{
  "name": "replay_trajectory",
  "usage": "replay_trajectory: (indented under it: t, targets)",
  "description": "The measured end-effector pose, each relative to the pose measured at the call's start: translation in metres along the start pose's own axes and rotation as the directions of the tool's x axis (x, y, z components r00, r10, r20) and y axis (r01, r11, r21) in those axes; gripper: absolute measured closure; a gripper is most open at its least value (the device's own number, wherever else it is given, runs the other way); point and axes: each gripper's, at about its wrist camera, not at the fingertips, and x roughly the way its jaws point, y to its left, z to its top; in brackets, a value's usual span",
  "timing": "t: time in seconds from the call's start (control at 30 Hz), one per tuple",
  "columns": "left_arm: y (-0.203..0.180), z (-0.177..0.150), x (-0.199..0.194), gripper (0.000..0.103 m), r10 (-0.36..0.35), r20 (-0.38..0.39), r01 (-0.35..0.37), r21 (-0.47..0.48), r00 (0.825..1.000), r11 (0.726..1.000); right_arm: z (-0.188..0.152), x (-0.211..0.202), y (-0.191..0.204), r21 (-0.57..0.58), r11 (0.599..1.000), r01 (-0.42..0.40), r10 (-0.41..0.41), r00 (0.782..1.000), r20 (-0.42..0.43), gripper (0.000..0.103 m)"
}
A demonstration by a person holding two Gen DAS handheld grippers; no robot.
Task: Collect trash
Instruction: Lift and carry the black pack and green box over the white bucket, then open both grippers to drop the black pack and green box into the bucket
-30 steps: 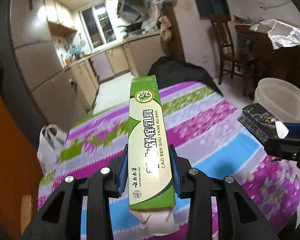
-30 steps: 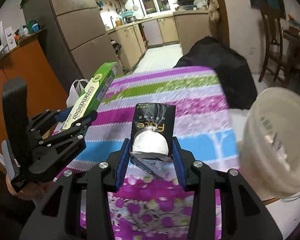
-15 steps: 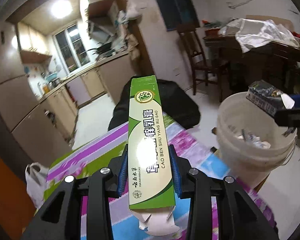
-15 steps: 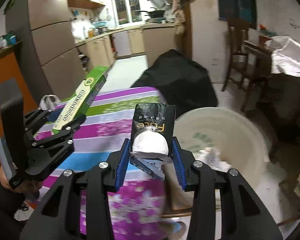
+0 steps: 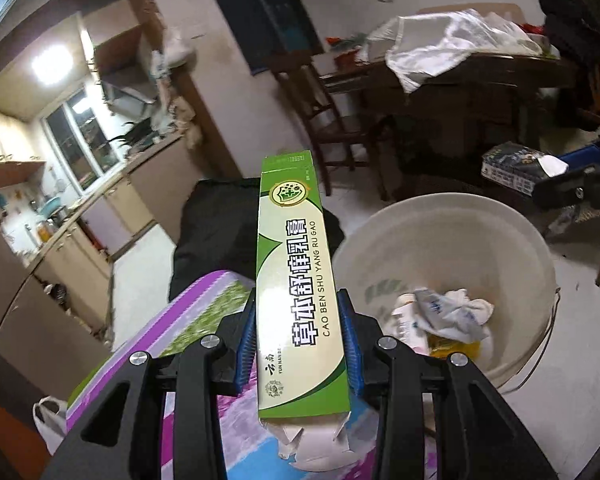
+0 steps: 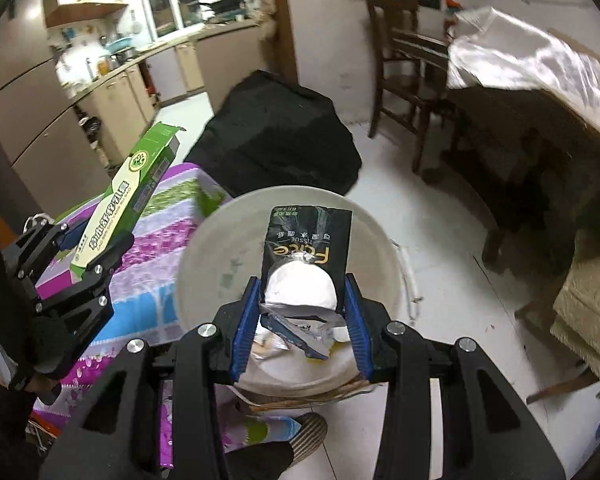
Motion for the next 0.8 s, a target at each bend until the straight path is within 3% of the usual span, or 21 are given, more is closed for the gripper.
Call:
replay_trajectory:
  t: [0.37,0.8]
  targets:
    - [-0.041,0.031,0.061,0.065,-0.164,-0.087,0.171,0.076,0.983,0.982,0.011,0.030,-0.019,0.018,1.000,0.021,-0.019,0.996,-0.091,0.064]
    - [-0.041,0.014,0.094,0.064,-0.249,-0.160,0.265,0.092,0.955,0.960,0.024,0.054,-0.009,-0.032,0.999,0.033,-0.037,0.990,-0.134,0.061]
